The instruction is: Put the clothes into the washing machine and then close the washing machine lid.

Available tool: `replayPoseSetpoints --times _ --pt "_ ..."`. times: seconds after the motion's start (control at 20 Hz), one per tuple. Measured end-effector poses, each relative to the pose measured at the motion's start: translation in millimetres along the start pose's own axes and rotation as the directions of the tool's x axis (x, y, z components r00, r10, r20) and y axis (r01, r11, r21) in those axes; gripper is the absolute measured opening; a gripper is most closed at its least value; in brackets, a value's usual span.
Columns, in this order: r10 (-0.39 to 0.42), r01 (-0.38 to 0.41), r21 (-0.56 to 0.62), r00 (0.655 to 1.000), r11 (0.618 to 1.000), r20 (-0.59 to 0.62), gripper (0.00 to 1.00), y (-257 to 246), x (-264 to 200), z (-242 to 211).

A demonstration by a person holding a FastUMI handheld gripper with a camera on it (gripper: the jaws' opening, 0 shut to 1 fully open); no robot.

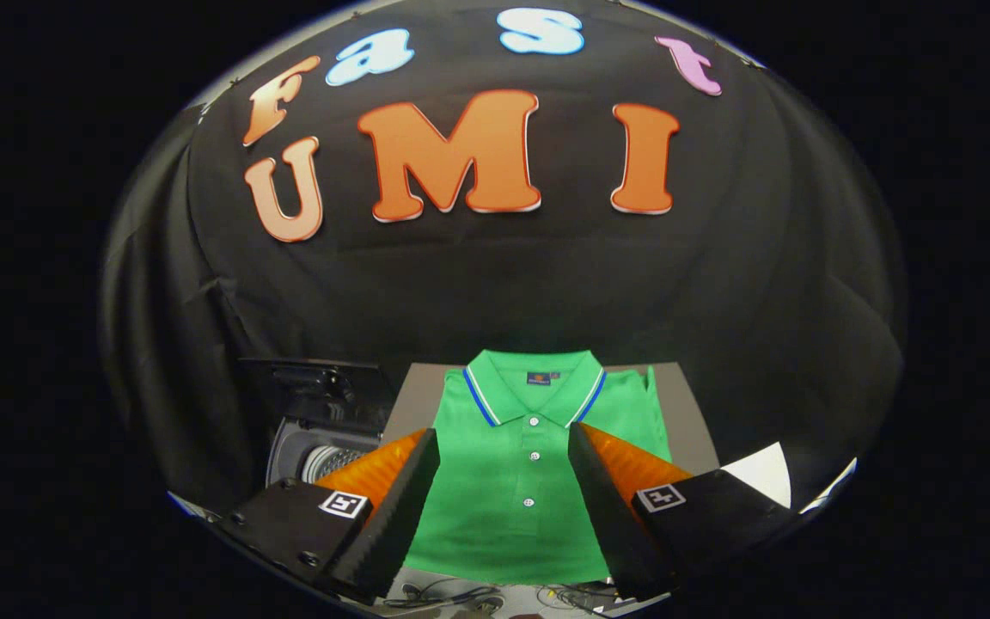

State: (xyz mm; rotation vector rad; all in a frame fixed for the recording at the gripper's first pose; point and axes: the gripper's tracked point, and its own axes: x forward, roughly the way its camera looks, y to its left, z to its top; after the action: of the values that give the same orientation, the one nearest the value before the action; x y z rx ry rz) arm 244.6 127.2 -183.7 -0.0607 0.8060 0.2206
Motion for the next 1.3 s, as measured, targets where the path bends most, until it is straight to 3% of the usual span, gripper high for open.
replayPoseSetpoints --times 0.15,0.3,0.7,0.9,1.25,1.3 --pt "-0.036 0.04 0.021 0.983 0.999 -0.182 0.98 -13.6 31.3 -27.9" --pt "-0.029 0.048 0.058 0.957 0.997 -0.289 0.98 -14.4 50.1 -38.5" --pt "-0.088 0.122 0.025 0.831 0.992 -0.549 0.98 -31.6 70.4 -77.1" --pt "-0.071 0.098 0.014 0.799 0.995 -0.598 0.98 -30.4 76.5 -82.7" --pt "-0.064 0.083 0.003 0.787 0.997 -0.614 0.98 -31.4 75.7 -82.3" --pt "-0.064 0.086 0.006 0.789 0.996 -0.611 0.83 -33.1 77.4 -82.2"
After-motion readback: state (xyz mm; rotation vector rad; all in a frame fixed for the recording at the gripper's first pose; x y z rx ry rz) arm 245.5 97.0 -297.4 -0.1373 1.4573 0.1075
